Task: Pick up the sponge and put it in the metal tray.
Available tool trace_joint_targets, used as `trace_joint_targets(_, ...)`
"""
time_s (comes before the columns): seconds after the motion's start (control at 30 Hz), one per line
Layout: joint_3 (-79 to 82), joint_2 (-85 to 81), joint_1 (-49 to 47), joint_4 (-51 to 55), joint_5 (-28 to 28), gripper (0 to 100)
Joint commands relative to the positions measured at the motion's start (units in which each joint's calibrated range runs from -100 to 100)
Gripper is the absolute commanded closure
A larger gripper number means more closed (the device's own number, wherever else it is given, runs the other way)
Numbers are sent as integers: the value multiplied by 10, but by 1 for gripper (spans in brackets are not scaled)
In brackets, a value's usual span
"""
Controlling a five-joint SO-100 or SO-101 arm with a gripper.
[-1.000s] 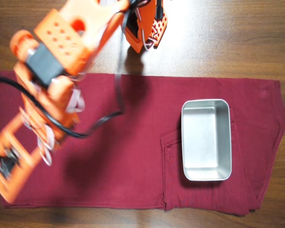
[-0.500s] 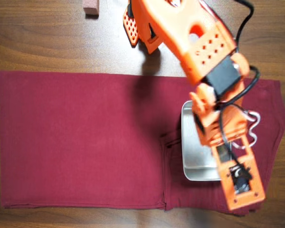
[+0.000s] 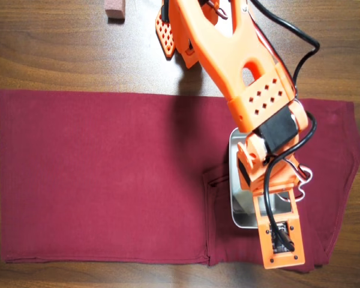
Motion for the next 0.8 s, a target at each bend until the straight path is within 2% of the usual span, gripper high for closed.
trace_joint_targets(0.0, -26, -8, 7, -6, 3, 65)
trace_joint_targets(0.1, -25, -52, 29, -20, 11, 68)
trace_joint_targets(0.17, 19, -139, 82, -49, 26, 81)
trace_joint_targets(0.2, 61, -189, 120, -95, 34, 92)
trace_joint_targets(0.23, 89, -225, 159, -119, 48, 100)
trace_joint_targets(0.3, 163, -301, 238, -145, 91, 100)
trace_joint_targets(0.37, 310, -431, 301, -163, 117, 100)
trace_joint_targets(0.47, 513, -632, 359, -64, 123, 100)
trace_joint_targets(0.6, 631, -764, 372, 50, 120, 100)
trace_joint_targets(0.77, 737, -839, 363, 104, 117, 100)
